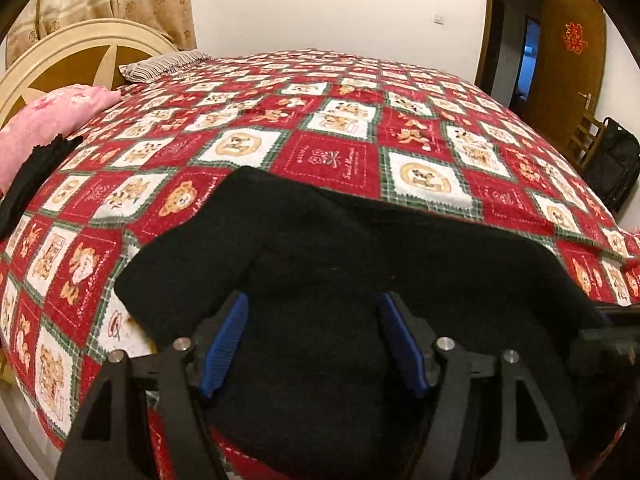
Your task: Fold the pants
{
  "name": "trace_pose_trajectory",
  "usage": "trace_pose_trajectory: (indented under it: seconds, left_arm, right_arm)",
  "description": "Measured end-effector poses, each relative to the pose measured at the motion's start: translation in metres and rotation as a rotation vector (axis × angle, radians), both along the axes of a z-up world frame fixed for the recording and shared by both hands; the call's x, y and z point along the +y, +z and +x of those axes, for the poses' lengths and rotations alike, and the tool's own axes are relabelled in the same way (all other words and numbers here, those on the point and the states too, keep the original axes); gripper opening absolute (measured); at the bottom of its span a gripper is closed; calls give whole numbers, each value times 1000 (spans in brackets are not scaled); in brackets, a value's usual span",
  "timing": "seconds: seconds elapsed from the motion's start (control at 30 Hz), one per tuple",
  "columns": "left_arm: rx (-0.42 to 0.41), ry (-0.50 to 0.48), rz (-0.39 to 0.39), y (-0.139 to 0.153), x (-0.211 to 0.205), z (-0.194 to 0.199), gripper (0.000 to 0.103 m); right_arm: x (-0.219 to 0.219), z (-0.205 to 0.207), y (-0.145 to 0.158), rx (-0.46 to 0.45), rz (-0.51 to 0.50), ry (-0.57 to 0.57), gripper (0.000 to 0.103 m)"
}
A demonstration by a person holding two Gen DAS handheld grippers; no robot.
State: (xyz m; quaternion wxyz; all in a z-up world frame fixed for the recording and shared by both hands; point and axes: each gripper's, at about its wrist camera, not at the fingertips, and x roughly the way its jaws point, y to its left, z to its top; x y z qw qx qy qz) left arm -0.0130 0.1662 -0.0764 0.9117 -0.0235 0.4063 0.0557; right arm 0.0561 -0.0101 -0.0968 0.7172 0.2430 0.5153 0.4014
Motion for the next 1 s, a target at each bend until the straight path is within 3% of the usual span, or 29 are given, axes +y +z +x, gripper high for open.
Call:
trace_pose_trajectory:
  seconds: [0.17,0.27,0.4,0.5,0.57,0.63,0.77,0.87,1.0]
  left_arm:
    - [1,-6,29,-1,-4,0,72]
    - [8,-10,20,-1,-2,2,73]
    - [9,-19,14,-1,-1,3,74]
    - [9,-19,14,-1,0,3,74]
    - [9,-20,9,-2,1,3,74]
    - [8,-16,10,-2,0,3,74]
    - [7,-6,21,-2,-3,3,75]
    - [17,-1,16,-1,-3,4,75]
    - [25,-2,15,-1,-3,5,75]
  right_arm:
    - [-19,22,13,-40,23,-124,64]
    - [-56,31,12,45,37,-168,62]
    - [-142,20,43,-7,-133,-427,63]
    - [-233,-15,73,-17,-272,-736,63]
    - [-290,-47,90,3,-505,-957,63]
    - [-324,-61,92,52,-667,-1047,63]
    - [-377,-68,77,167,-830,-1091,63]
    - [-389,-67,59,237,-900,-1079,64]
    - [-382,-68,60,191,-940,-1053,62]
